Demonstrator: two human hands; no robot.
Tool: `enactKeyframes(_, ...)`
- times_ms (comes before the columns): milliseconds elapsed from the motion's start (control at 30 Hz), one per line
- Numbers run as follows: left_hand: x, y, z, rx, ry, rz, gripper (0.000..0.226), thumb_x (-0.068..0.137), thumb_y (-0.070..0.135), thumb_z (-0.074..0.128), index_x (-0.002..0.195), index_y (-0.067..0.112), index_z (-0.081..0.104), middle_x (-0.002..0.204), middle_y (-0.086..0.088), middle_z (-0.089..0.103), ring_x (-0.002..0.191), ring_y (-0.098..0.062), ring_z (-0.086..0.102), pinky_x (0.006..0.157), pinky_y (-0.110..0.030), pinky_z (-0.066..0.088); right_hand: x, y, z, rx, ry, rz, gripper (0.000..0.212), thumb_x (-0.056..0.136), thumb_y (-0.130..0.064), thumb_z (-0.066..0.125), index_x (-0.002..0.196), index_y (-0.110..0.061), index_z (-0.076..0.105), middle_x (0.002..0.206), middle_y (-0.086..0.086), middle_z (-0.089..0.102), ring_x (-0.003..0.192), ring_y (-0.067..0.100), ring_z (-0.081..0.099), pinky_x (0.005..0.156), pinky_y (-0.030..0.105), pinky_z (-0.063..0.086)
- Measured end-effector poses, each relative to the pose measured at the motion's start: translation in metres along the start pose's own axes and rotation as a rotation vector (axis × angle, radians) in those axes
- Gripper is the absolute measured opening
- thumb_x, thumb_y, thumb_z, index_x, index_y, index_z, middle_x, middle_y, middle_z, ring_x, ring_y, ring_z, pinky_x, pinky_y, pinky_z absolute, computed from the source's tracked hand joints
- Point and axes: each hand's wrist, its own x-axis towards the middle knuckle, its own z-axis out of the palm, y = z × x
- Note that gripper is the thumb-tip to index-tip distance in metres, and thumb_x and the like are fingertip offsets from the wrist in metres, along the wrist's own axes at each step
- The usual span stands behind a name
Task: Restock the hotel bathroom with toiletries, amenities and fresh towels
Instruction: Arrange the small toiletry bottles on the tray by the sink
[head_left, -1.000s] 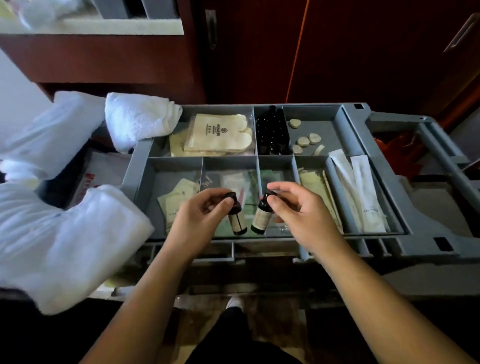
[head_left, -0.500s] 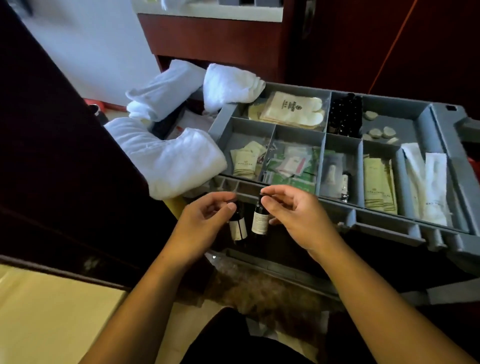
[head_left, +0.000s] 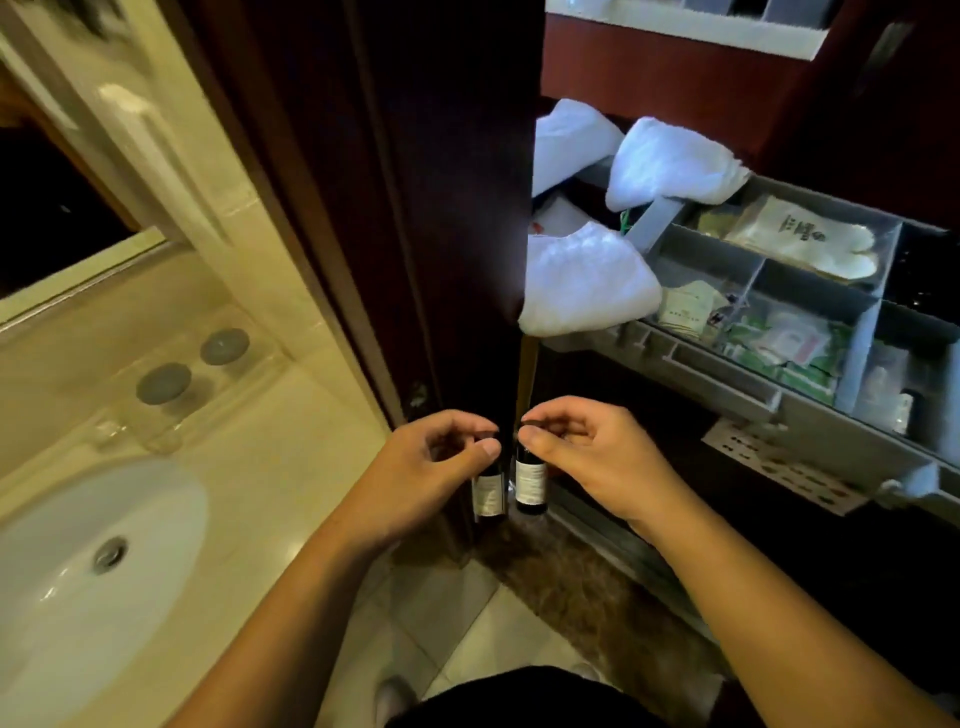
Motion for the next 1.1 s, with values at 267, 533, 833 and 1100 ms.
enactKeyframes(267, -0.069, -0.052, -0.111, -0.025, 0.128, -0.128, 0.013, 0.094, 0.04, 0.072, 0.098, 0.028, 0.077, 0.095, 0.0, 0.074, 0.077, -0.003, 0.063, 0.072, -0.028, 0.052, 0.01, -0.011, 0.14, -0.016, -0.136, 0.013, 0.011, 0.088, -0.022, 0.08, 0.098, -0.026, 0.077, 0.096, -0.005, 0.078, 0.095, 0.011, 0.073, 0.079, 0.02, 0.055)
enactKeyframes(533, -0.115, -0.095, -0.227, -0.038, 0.271, -0.16, 0.015, 0.097, 0.042, 0.069, 0.099, 0.03, 0.076, 0.094, 0.013, 0.075, 0.08, 0.003, 0.064, 0.071, -0.014, 0.048, 0.047, -0.039, 0.273, -0.035, -0.237, 0.03, 0.005, 0.087, -0.027, 0.081, 0.09, -0.026, 0.078, 0.095, 0.004, 0.076, 0.081, 0.018, 0.072, 0.075, 0.035, 0.061)
enactKeyframes(833, -0.119, -0.12, -0.31, -0.081, 0.407, -0.162, 0.01, 0.095, 0.038, 0.073, 0.1, 0.03, 0.077, 0.096, 0.003, 0.075, 0.075, 0.002, 0.062, 0.072, -0.017, 0.047, 0.094, -0.065, 0.356, -0.036, -0.293, 0.025, 0.012, 0.089, -0.028, 0.08, 0.096, -0.019, 0.077, 0.09, 0.002, 0.072, 0.072, 0.014, 0.068, 0.076, 0.042, 0.06)
enactKeyframes(1100, -0.091, -0.144, -0.365, -0.088, 0.517, -0.192, 0.012, 0.095, 0.038, 0.074, 0.101, 0.029, 0.077, 0.092, 0.008, 0.074, 0.071, 0.003, 0.061, 0.069, -0.02, 0.045, 0.157, -0.084, 0.4, -0.017, -0.336, -0.018, 0.011, 0.089, -0.023, 0.08, 0.099, -0.023, 0.078, 0.094, 0.001, 0.076, 0.078, 0.011, 0.071, 0.071, 0.034, 0.06)
